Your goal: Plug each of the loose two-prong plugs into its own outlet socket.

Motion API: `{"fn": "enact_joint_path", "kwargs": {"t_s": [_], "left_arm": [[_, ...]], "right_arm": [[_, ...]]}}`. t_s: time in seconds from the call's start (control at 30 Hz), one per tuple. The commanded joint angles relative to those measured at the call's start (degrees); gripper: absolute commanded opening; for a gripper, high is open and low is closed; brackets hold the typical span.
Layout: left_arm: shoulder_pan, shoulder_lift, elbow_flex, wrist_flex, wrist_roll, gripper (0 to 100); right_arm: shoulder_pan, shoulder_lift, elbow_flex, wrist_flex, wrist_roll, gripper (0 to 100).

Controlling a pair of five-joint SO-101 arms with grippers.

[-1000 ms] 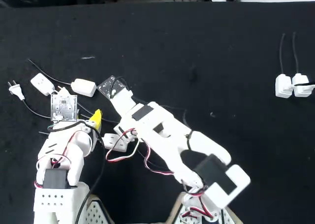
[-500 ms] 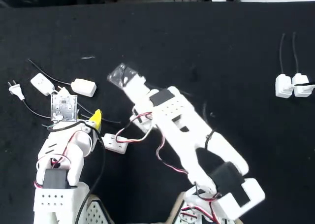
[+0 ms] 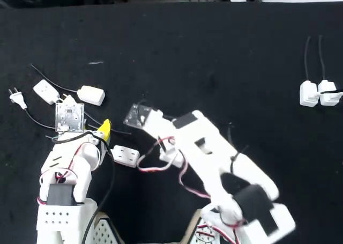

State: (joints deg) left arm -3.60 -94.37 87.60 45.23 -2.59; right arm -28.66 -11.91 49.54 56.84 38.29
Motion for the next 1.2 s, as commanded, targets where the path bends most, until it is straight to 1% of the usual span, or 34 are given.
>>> {"fn": "enact_joint_path", "kwargs": {"t_s": [0.0,0.1,0.2,0.37,0.6,0.8,0.93,1.07,1.17], "left_arm": [[-0.31,-0.62,-0.4,-1.14,-0.18,21],[-0.31,-0.62,-0.4,-1.14,-0.18,21],[-0.4,-0.62,-0.4,-1.14,-0.18,21],[-0.31,-0.62,-0.4,-1.14,-0.18,21],[-0.48,-0.62,-0.31,-1.14,-0.18,21],[-0.4,-0.62,-0.31,-1.14,-0.18,21],[-0.31,-0.62,-0.31,-1.14,-0.18,21],[-0.57,-0.62,-0.31,-1.14,-0.18,21],[-0.48,-0.62,-0.31,-1.14,-0.18,21]], "right_arm": [[1.14,-9.36,7.6,-2.73,1.32,16.8],[1.32,-13.23,11.82,-3.69,3.69,15.1],[1.32,-15.16,13.76,-3.25,3.87,12.9],[1.32,-15.25,13.49,-3.78,3.6,13.0],[1.32,-15.25,13.23,-7.3,3.43,13.0],[5.1,-15.16,13.23,-8.18,3.96,12.9],[5.1,-13.49,13.05,-8.62,3.96,12.9],[5.1,-9.45,12.7,-11.87,3.96,12.8],[5.01,-7.69,11.3,-11.16,3.96,12.6]]}}
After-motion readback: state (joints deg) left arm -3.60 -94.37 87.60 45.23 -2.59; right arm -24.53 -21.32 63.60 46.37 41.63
